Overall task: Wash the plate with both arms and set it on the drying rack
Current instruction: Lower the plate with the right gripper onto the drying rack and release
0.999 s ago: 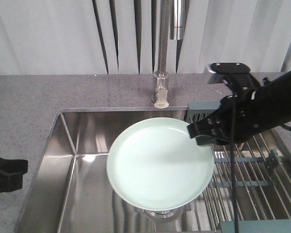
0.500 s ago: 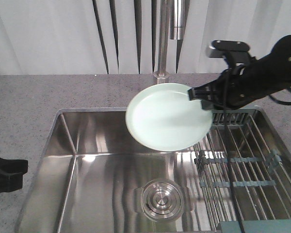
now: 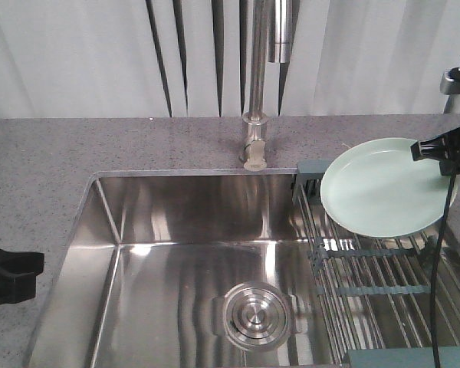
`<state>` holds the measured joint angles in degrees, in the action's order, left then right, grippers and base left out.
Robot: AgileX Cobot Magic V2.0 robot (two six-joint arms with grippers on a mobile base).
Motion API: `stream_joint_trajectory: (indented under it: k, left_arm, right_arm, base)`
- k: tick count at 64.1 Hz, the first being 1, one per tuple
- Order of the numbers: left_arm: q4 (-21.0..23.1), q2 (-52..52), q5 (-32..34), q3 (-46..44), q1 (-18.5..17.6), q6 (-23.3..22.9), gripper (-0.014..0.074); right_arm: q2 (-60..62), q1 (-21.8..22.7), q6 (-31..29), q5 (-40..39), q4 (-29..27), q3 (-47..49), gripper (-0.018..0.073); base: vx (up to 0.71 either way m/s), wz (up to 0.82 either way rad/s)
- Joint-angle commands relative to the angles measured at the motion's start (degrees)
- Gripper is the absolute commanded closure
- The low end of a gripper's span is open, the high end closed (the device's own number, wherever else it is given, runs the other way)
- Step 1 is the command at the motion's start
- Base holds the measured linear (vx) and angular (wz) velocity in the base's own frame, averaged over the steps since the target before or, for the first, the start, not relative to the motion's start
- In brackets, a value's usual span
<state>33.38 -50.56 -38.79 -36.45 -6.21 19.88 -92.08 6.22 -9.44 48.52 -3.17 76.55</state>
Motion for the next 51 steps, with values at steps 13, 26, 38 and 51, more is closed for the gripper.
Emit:
stream_joint_trajectory:
  k: [13,26,38,51]
  left_arm:
    - [2.08,0.62,2.55,-1.37,-0.09,0.0,0.0603]
    - [2.08,0.62,2.55,-1.37,-0.09,0.0,0.0603]
    - [2.08,0.62,2.55,-1.37,-0.09,0.0,0.0603]
    - [2.08,0.62,2.55,-1.37,-0.09,0.0,0.0603]
  right_arm:
    - [-5.61,-0.65,-0.45,-5.35,3.17,1.7,0.0561]
    - [-9.35,-3.79,1.21,-5.94,9.38,1.7,0.0557]
    - [-10.88,-5.46,4.5,-6.19,13.14,1.7,0.0549]
    - [-10.97,-5.47,4.5,-6.35,13.29,1.7,0.0481]
  base:
    - [0.0,0.0]
    - [0.0,0.0]
    - [0.0,0.0]
    - [0.0,0.0]
